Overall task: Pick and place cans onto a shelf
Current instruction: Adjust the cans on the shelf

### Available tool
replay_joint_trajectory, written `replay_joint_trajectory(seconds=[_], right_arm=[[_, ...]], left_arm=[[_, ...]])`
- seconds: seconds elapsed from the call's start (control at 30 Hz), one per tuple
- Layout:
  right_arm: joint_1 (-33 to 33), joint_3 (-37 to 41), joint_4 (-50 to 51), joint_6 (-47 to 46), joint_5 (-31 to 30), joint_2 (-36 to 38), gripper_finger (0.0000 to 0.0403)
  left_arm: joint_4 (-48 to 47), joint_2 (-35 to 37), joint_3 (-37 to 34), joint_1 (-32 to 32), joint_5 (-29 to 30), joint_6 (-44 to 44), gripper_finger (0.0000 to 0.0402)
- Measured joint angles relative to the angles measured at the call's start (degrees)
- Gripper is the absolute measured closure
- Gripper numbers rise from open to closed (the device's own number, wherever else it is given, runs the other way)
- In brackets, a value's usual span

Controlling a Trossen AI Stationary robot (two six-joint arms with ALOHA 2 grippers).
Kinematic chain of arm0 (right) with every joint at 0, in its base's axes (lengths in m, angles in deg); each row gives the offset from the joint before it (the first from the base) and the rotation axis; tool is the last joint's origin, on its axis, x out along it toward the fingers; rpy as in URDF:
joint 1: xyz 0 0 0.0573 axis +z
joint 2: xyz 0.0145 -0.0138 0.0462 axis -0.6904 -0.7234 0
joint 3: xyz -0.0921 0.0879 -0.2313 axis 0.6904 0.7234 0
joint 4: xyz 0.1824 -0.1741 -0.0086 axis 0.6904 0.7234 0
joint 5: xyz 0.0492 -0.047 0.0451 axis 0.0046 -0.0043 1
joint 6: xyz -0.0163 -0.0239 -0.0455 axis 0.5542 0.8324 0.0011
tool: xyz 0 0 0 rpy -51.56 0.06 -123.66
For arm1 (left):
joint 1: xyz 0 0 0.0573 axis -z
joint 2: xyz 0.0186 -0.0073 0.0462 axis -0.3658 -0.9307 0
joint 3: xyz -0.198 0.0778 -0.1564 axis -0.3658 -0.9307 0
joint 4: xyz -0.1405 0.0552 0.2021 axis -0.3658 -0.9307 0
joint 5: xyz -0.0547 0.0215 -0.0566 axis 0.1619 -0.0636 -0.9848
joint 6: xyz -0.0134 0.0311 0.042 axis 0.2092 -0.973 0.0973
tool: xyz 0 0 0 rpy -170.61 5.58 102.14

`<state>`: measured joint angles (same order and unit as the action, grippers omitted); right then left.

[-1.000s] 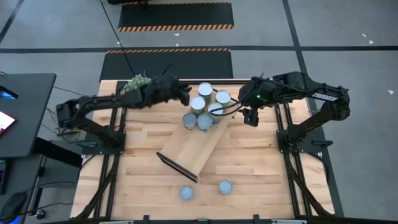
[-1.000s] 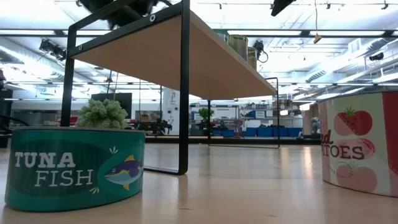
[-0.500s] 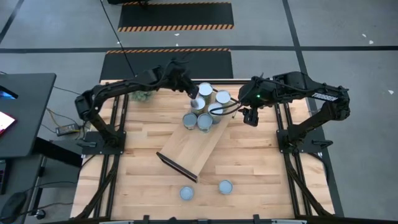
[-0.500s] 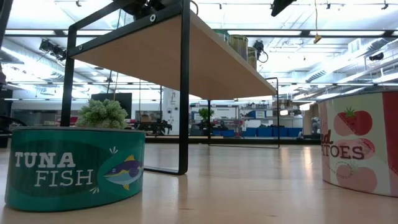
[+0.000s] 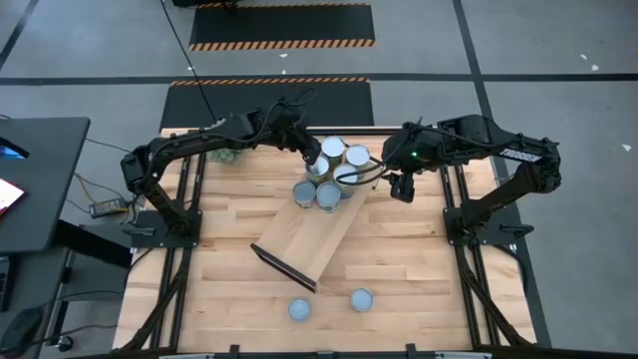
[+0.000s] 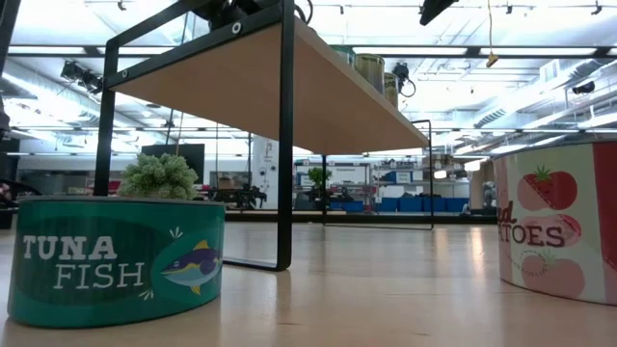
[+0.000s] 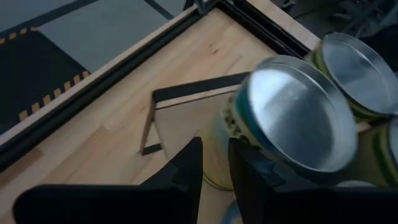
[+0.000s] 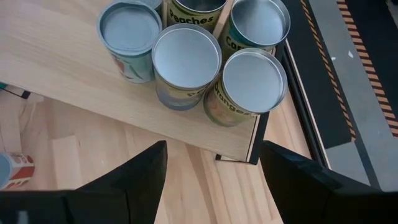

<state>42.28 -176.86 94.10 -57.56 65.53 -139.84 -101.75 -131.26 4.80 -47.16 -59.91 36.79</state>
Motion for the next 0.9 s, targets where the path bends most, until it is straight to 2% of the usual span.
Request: replay_joint_trajectory(seconds=[0.23,0.4,0.5,0.6,0.7,0.8,0.9], right_arm=[[1.77,0.00,1.11,-1.53,0.77,0.01,0.0140],[6.83,0.08,1.75,-6.48,1.28,0.01,0.0140],[10.96,2.13,-0.42,-9.97,1.26,0.10,0.0140],[15.08,5.58,-5.66,-13.16,1.18,0.08,0.0140],[18.68,10.76,-13.37,-15.37,1.62,-0.05,0.0141],[21.24,16.14,-22.23,-15.69,3.26,-0.02,0.0141],[22.55,20.34,-26.43,-17.74,3.67,-0.08,0.0141]], left_arm=[[-0.07,1.66,0.00,-0.47,1.36,-1.31,0.0320],[-2.39,6.57,0.00,1.84,5.78,-10.03,0.0326],[-4.75,10.72,0.00,4.10,5.23,-15.36,0.0335],[-8.13,14.12,0.00,6.33,3.68,-17.18,0.0339],[-10.99,16.21,0.00,8.90,5.12,-16.58,0.0335],[-16.53,17.17,0.01,12.17,8.65,-16.43,0.0312],[-22.95,17.09,-0.03,15.19,9.90,-15.70,0.0279]])
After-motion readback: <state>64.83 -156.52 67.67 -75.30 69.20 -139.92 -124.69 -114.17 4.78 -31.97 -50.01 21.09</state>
